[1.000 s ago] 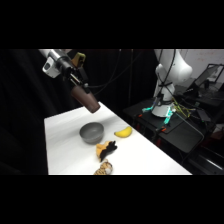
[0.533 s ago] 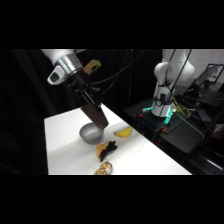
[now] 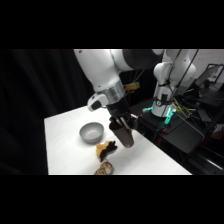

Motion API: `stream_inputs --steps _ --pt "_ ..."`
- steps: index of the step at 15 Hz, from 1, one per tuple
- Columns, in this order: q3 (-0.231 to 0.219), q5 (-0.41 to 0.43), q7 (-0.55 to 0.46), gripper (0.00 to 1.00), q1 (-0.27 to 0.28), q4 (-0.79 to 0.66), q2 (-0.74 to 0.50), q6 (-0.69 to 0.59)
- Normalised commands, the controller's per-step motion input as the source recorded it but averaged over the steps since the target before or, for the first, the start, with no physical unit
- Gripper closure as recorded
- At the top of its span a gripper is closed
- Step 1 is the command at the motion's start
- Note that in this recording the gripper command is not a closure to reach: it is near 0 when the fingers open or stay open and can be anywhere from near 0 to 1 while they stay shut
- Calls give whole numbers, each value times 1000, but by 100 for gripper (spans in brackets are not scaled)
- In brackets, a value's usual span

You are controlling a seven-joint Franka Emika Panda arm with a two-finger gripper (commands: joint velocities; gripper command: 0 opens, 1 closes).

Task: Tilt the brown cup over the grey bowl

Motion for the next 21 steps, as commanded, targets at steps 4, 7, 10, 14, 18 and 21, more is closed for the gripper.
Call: stream_inputs --steps 4,7,10,14,18,21 --pt "83 115 208 20 33 -438 -273 625" --pt "37 -16 329 21 56 -331 -112 764" --pt "15 -185 397 20 74 -236 -4 625" --pt "-26 -272 390 20 73 -121 43 366" --pt "-47 -207 274 21 62 -19 33 138" --pt "-93 -248 281 21 93 -1 23 109"
